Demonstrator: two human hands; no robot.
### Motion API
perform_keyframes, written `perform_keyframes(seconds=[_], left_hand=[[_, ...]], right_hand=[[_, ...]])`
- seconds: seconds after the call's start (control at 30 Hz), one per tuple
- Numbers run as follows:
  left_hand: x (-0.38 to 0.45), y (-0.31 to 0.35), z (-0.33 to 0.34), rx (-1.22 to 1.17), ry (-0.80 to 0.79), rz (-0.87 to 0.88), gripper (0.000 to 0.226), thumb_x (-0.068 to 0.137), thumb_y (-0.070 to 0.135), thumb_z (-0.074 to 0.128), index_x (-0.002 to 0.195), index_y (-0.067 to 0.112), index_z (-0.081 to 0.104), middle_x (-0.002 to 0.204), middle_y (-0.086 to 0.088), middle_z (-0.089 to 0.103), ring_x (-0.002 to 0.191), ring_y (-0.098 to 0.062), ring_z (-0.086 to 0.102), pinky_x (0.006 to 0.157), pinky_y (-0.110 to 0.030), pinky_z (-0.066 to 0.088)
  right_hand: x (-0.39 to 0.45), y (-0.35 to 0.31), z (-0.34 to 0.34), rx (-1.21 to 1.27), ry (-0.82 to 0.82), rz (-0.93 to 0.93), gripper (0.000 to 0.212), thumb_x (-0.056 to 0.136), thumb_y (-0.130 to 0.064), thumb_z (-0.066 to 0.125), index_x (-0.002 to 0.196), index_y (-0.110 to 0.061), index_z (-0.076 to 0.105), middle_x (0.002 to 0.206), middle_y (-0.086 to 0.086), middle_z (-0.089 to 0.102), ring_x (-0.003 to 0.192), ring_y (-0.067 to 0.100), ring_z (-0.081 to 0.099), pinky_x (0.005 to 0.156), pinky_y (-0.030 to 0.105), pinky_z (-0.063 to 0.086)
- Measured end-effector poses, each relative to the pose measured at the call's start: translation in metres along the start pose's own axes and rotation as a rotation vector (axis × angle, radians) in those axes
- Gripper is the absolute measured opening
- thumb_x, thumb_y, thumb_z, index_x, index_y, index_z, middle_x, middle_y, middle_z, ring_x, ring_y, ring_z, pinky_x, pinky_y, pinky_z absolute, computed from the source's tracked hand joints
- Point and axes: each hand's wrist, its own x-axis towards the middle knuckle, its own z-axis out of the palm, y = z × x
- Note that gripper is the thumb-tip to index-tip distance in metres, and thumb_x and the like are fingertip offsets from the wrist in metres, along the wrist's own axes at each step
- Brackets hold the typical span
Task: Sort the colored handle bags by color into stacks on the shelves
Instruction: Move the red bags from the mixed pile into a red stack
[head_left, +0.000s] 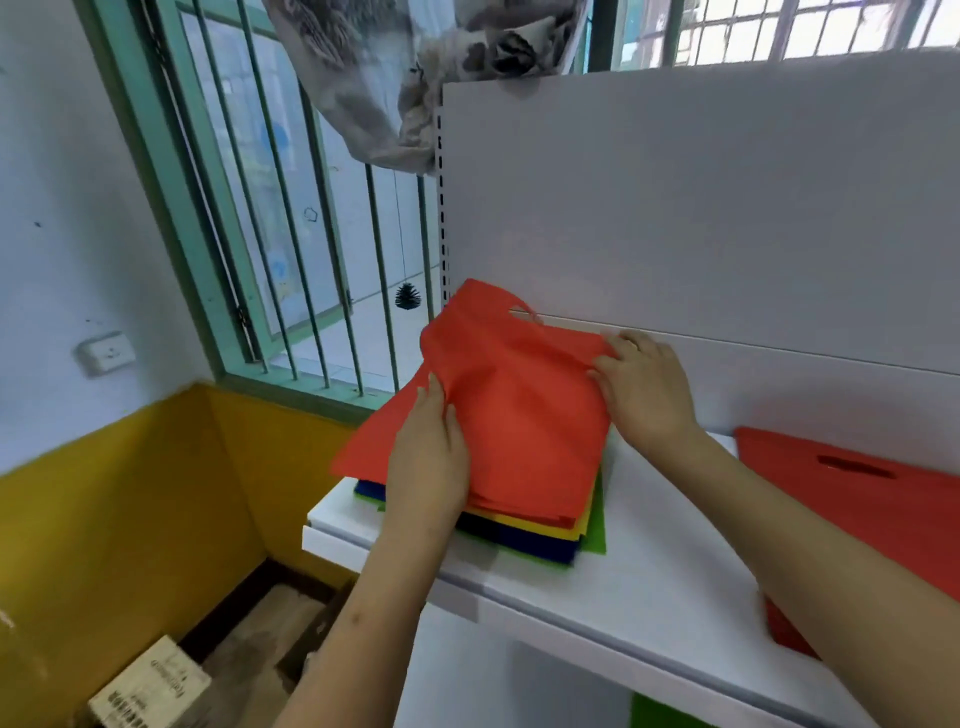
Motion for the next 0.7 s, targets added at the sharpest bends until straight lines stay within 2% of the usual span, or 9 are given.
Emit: perform_keyframes(seconds=[0.1,0.2,0.23,0.33,0.37,0.5,0.57,0.63,0.7], left_hand=[[-0.011,0.040,0.010,-0.289,-0.067,0.122,0.050,0.106,0.029,0.034,0.153,0.039,0.023,0.150,0.021,0.034,0.137,0.002,0.033,0.116,-0.026,0.028],[-0.019,0.078,0.032,-0.582,-0.192,0.093,0.052,0.103,0.022,0.044,0.148,0.046,0.031,0.125,0.041,0.041,0.111,0.024,0.044,0.103,-0.012,0.037],[-0.022,0.088,0.042,-0.668,-0.238,0.066,0.056,0.100,0.017,0.048,0.147,0.044,0.034,0.123,0.039,0.045,0.108,0.024,0.048,0.100,-0.010,0.041],[-0.034,0.109,0.080,-0.792,-0.381,0.004,0.070,0.082,0.011,0.057,0.145,0.039,0.042,0.136,0.020,0.054,0.118,-0.003,0.059,0.104,-0.035,0.049],[-0.041,0.115,0.093,-0.778,-0.434,-0.012,0.070,0.078,0.011,0.057,0.142,0.037,0.047,0.136,0.014,0.056,0.116,-0.008,0.061,0.101,-0.036,0.051],[-0.081,0.131,0.140,-0.551,-0.640,0.018,0.054,0.080,0.006,0.059,0.130,0.026,0.060,0.124,0.000,0.061,0.089,-0.005,0.067,0.075,-0.016,0.055],[-0.102,0.130,0.161,-0.367,-0.712,0.100,0.055,0.078,0.018,0.061,0.132,0.029,0.057,0.125,-0.001,0.057,0.091,-0.009,0.065,0.083,-0.024,0.055],[-0.120,0.124,0.178,-0.129,-0.742,0.204,0.059,0.081,0.029,0.062,0.138,0.033,0.050,0.135,-0.003,0.047,0.110,-0.017,0.058,0.101,-0.034,0.047],[-0.137,0.121,0.188,0.076,-0.782,0.291,0.070,0.084,0.048,0.062,0.148,0.036,0.035,0.153,-0.007,0.027,0.135,-0.024,0.038,0.114,-0.041,0.032]], right_hand=[[-0.015,0.034,-0.036,0.070,-0.027,0.135,0.026,0.099,-0.029,0.047,0.110,-0.018,0.067,0.121,0.006,0.063,0.104,0.033,0.062,0.079,0.041,0.047],[-0.036,0.087,-0.062,0.099,-0.112,0.292,0.030,0.101,-0.036,0.041,0.115,-0.027,0.065,0.111,0.008,0.068,0.101,0.034,0.063,0.076,0.038,0.047],[-0.045,0.106,-0.068,0.090,-0.153,0.337,0.029,0.100,-0.035,0.043,0.112,-0.024,0.067,0.107,0.009,0.069,0.100,0.034,0.063,0.076,0.038,0.047],[-0.080,0.165,-0.090,0.121,-0.217,0.440,0.022,0.096,-0.025,0.054,0.101,-0.013,0.072,0.100,0.011,0.071,0.097,0.031,0.063,0.077,0.034,0.045],[-0.094,0.182,-0.099,0.149,-0.230,0.475,0.021,0.094,-0.023,0.057,0.103,-0.014,0.074,0.101,0.009,0.072,0.098,0.027,0.064,0.079,0.032,0.045],[-0.144,0.238,-0.113,0.199,-0.261,0.624,0.025,0.089,-0.017,0.065,0.112,-0.013,0.073,0.112,0.005,0.071,0.106,0.020,0.063,0.088,0.024,0.041],[-0.164,0.260,-0.105,0.160,-0.304,0.681,0.033,0.088,-0.018,0.066,0.121,-0.010,0.067,0.124,0.010,0.066,0.118,0.024,0.058,0.099,0.028,0.038],[-0.181,0.272,-0.093,0.154,-0.397,0.680,0.045,0.089,-0.019,0.066,0.132,-0.008,0.058,0.140,0.011,0.054,0.130,0.024,0.048,0.107,0.025,0.029],[-0.191,0.277,-0.080,0.169,-0.493,0.659,0.051,0.090,-0.020,0.065,0.138,-0.008,0.051,0.147,0.011,0.045,0.135,0.024,0.042,0.108,0.023,0.025]])
